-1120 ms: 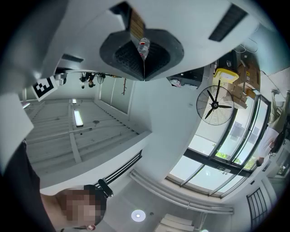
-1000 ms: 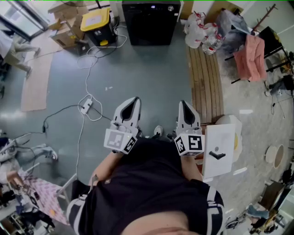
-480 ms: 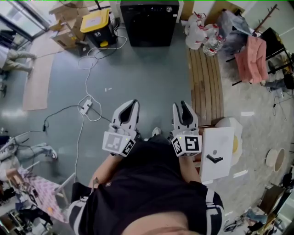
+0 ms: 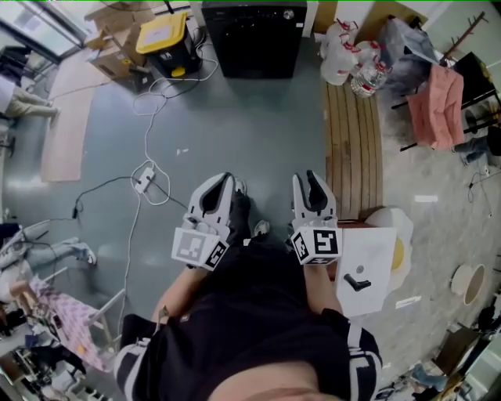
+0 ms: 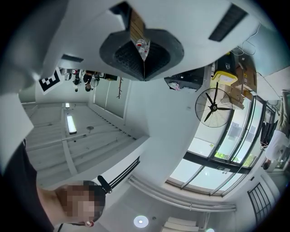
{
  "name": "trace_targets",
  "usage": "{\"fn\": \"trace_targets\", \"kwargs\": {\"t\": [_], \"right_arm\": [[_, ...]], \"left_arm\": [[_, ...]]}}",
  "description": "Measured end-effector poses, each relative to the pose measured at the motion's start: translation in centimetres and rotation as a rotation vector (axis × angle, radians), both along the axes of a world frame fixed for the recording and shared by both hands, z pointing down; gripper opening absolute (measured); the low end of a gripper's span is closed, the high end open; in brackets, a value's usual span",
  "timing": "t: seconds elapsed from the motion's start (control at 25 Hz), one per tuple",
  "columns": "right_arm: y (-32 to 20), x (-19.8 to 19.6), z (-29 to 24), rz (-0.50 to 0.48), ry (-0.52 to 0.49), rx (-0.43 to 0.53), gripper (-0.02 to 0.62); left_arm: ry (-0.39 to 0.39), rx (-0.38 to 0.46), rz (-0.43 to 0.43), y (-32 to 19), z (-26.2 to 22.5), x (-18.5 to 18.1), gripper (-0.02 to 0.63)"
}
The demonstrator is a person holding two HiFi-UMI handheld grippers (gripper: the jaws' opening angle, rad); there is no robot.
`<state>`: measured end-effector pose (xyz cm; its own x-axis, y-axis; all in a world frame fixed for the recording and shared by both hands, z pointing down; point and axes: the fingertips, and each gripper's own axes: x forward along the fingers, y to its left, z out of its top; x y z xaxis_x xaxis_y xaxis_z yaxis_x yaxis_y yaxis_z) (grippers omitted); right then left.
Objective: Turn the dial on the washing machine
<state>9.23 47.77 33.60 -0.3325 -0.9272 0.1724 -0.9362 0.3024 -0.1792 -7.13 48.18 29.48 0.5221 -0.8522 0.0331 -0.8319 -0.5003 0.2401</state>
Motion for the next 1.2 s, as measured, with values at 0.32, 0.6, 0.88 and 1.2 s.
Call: {"fn": "trace_targets", "kwargs": {"t": [0.32, 0.6, 0.88, 1.2], "right_arm": [[-11.9, 1.3, 2.1, -0.001, 0.015, -0.017, 0.127], [-27.7, 0.4, 1.8, 0.003, 0.051, -0.034, 0.127], [-41.9, 1.2, 2.1, 0.015, 0.039, -0.040, 0.127], [-59.3, 3.9, 6.5, 0.035, 0.037, -0.082, 0.145]], "left_arm": [[0.007, -0.001, 0.031, -12.2, 2.3, 2.3, 0.024], [0.028, -0.004, 0.083, -28.3, 1.6, 2.1, 0.024], [0.001, 0.026, 0.087, -41.0, 0.4, 2.0, 0.023], [-0.020, -0.017, 0.076, -52.9, 3.3, 3.8, 0.023]]}}
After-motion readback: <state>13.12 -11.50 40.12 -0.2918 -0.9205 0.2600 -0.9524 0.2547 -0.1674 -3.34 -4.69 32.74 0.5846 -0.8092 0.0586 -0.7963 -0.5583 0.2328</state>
